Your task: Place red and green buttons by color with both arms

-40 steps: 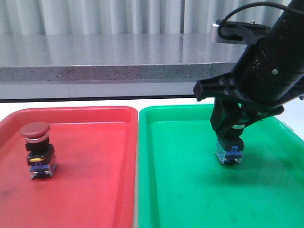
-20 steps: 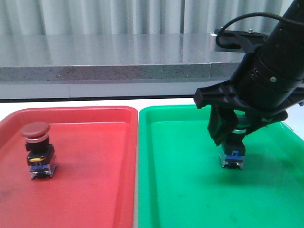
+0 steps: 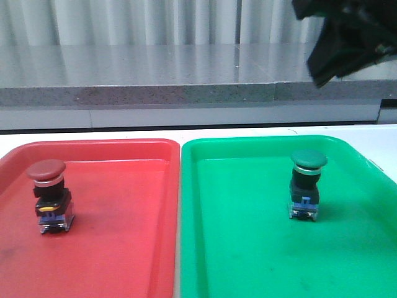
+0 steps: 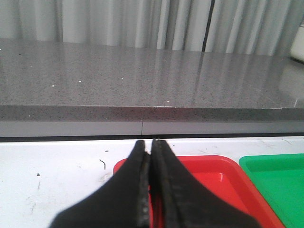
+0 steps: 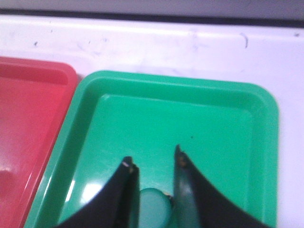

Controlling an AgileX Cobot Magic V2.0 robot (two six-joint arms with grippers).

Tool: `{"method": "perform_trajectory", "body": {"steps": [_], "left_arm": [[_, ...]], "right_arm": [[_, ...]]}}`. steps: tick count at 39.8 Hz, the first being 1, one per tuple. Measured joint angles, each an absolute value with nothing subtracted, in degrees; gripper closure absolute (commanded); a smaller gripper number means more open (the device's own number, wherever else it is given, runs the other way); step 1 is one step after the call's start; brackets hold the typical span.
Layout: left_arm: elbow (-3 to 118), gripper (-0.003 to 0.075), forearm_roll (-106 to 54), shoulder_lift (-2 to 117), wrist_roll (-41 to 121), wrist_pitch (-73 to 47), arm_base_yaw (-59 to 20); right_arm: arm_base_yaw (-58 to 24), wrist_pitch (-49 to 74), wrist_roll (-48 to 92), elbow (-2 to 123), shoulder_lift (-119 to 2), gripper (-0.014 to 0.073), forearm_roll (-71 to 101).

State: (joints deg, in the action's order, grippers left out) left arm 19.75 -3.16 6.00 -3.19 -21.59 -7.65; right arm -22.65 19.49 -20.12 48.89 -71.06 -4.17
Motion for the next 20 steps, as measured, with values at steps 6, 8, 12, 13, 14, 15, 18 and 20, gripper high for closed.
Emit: {"method": "perform_trajectory", "body": {"steps": [6,8,12,13,14,15,18,20], "left_arm": [[19.75,0.074,-3.16,6.0,-3.19,-21.59,-7.65],[19.75,0.074,-3.16,6.0,-3.19,-21.59,-7.65],[19.75,0.074,-3.16,6.0,-3.19,-21.59,-7.65],[19.75,0.074,-3.16,6.0,-3.19,-21.59,-7.65],[19.75,0.074,-3.16,6.0,-3.19,-21.59,-7.65],[19.75,0.074,-3.16,6.0,-3.19,-21.59,-7.65],[19.75,0.074,-3.16,6.0,-3.19,-21.59,-7.65],[19.75,0.074,-3.16,6.0,-3.19,-21.59,-7.65]], "right_arm": [[-19.3,22.24,-20.12,48.89,-64.43,0.0716,-7.91],[-18.35,23.36,-20.12,48.89,-62.05,0.0718,-9.25],[-17.16,25.04,-20.12,47.1,-56.58,0.0718,-11.73],[-17.14,25.33,-20.12,46.42,-54.85,0.0718,-12.13],[-17.04,25.45,-20.12,45.39,-53.03,0.0718,-12.39],[-16.93,25.45,-20.12,44.2,-51.16,0.0718,-12.64],[-17.01,25.19,-20.07,40.26,-46.16,0.0718,-13.14],[-17.01,24.19,-20.07,37.37,-42.45,0.0718,-13.29]]}}
